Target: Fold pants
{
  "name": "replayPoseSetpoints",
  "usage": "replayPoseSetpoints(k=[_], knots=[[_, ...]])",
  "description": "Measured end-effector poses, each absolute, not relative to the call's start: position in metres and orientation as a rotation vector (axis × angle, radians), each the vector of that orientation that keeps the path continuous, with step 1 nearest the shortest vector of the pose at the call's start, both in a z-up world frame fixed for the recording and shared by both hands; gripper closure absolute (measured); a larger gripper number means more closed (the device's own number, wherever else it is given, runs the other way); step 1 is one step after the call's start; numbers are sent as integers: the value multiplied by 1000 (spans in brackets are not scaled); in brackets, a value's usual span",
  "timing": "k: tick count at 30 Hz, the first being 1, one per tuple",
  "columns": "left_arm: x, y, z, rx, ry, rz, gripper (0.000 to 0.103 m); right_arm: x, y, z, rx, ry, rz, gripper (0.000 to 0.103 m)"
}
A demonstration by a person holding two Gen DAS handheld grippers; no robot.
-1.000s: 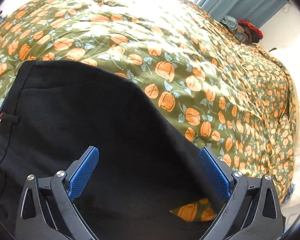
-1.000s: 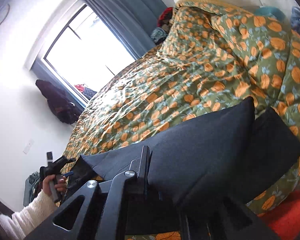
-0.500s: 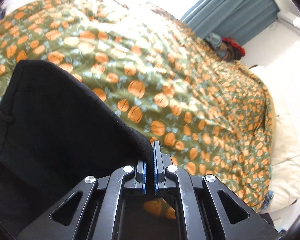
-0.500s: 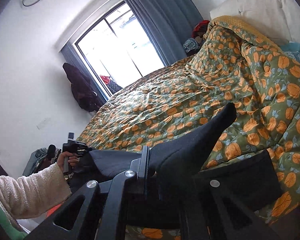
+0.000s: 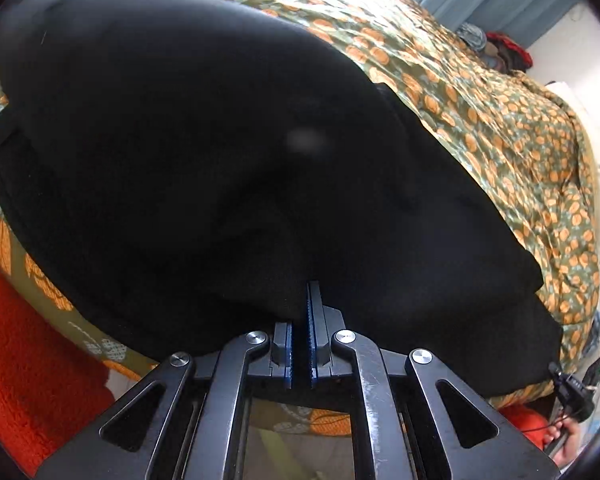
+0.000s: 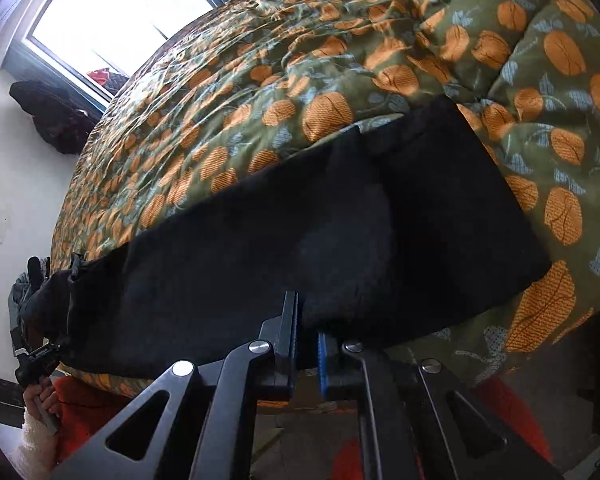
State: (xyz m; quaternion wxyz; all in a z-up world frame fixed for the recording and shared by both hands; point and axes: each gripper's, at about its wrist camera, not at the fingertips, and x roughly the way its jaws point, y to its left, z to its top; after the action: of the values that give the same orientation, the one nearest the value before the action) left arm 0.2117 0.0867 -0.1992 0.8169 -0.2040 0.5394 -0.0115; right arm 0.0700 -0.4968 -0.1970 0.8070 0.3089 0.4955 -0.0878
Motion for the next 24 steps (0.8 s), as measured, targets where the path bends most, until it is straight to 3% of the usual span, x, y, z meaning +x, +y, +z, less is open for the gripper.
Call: replayPoseSetpoints(k=[1, 4, 5, 7, 8, 10, 16, 24], knots=[[213, 82, -197, -414, 1145, -32, 99, 66, -501, -196, 689, 1034, -182, 85], [217, 78, -196, -408, 1142, -34, 99, 56, -514, -189, 765, 958, -188, 56], [218, 78, -197, -406, 1142, -32, 99, 54, -519, -189, 790, 934, -192, 51], [219, 73, -197, -391, 1140, -26, 99, 51, -525, -189, 841, 913, -181, 51], [217, 73, -194, -383, 1138, -24, 99, 51, -528, -191, 859, 918, -186, 62], [216, 67, -191, -394, 1137, -38, 99, 49, -533, -189, 842, 924, -238, 95], [211, 23, -197, -254, 1158, -97, 97, 51, -532, -165, 515, 988, -443, 95], [209, 8, -196, -189, 1159, -63, 98, 49, -541, -180, 521, 1028, -480, 95]])
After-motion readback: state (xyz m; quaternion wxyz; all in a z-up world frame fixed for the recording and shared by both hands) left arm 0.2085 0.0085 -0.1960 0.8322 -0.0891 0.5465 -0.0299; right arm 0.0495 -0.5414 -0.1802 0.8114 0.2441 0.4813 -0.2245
